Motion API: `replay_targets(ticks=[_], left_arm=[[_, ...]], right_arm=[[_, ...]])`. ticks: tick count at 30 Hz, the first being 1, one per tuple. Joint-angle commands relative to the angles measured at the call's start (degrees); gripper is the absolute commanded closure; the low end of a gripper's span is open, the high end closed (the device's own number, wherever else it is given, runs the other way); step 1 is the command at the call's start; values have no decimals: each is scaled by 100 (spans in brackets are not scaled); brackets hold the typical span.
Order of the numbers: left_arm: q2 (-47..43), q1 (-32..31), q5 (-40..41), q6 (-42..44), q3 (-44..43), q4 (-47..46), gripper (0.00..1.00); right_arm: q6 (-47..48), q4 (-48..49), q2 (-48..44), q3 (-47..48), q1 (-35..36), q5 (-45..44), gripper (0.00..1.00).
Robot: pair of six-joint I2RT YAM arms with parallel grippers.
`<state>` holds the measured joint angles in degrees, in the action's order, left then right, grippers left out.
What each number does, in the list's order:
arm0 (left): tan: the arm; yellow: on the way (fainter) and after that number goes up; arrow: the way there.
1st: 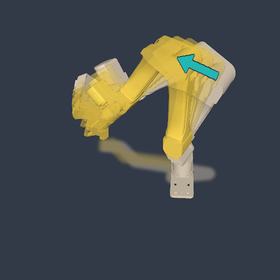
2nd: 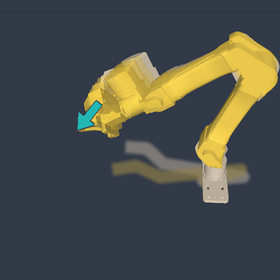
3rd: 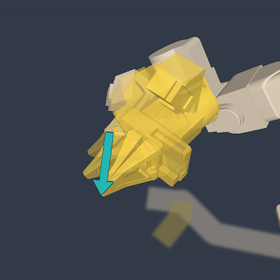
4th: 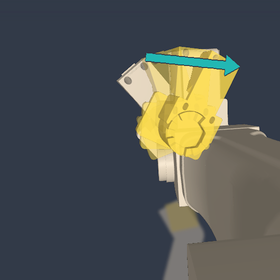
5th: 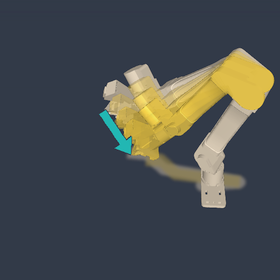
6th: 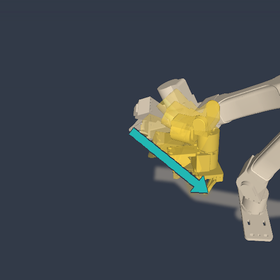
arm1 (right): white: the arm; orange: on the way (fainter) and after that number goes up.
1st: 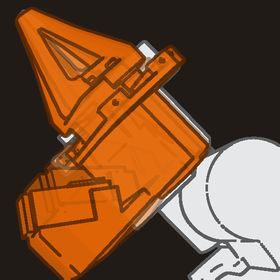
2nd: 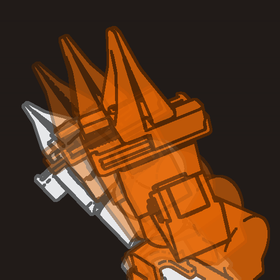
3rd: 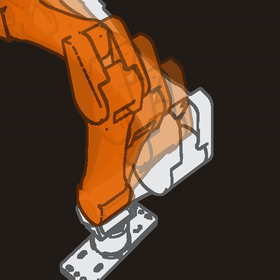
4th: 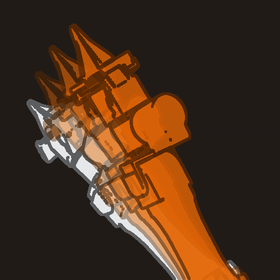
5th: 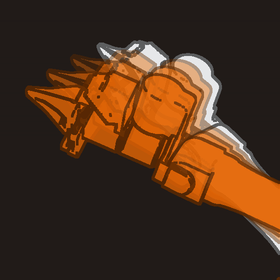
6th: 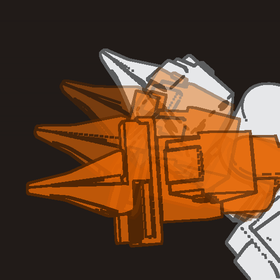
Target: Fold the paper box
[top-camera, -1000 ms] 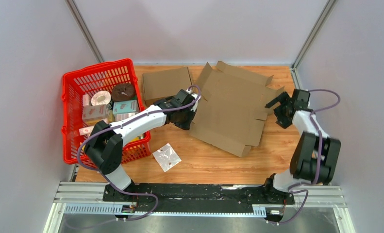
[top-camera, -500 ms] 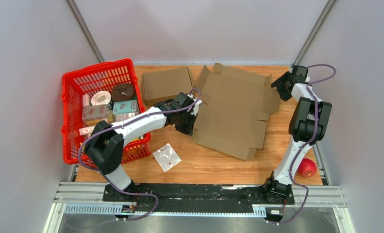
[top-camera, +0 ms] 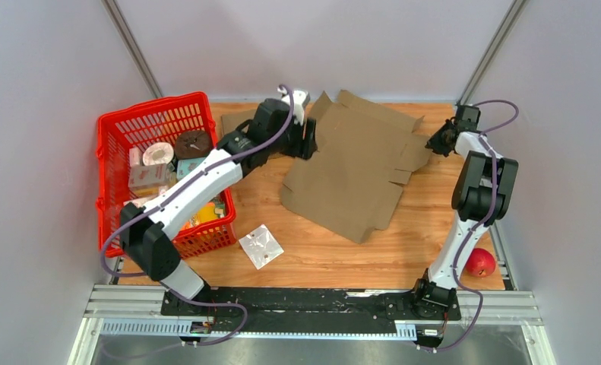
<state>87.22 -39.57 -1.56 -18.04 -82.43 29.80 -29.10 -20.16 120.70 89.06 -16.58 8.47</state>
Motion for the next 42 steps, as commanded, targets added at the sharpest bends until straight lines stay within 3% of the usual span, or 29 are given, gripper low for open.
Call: replay_targets(ticks=[1, 5, 8, 16, 22, 29, 33, 38, 40, 42], left_arm=[[971, 371, 736, 29, -1149, -616, 32], [1727, 670, 245, 55, -1968, -380, 35], [1764, 723, -186, 231, -2128, -291, 36], [885, 872, -704, 354, -1487, -581, 36], [551, 986, -1258, 897, -1653, -659, 35], [961, 1109, -1083, 1417, -1775, -1556, 30], [1744, 1312, -1960, 1032, -3100, -941, 29], [2334, 1312, -2041, 794, -3638, -1092, 30], [2352, 1303, -2513, 313, -3850, -1124, 36], [2195, 1189, -2770, -406, -3493, -1432, 40]], right_arm=[[317, 662, -1089, -265, 14, 786, 100], [676, 1093, -2117, -933, 14, 1200, 100], [809, 1076, -2882, -1171, 14, 1621, 100], [1231, 769, -4546, -1408, 58, 2765, 100], [1390, 741, -5722, -1935, 58, 3186, 100], [1276, 1050, -6217, -2279, 58, 3741, 100], [1162, 1190, -6208, -2217, 58, 3969, 100], [960, 1453, -6103, -2208, 67, 4154, 100], [880, 1454, -6155, -2243, 76, 4075, 100], [915, 1463, -6278, -2296, 120, 3874, 99]])
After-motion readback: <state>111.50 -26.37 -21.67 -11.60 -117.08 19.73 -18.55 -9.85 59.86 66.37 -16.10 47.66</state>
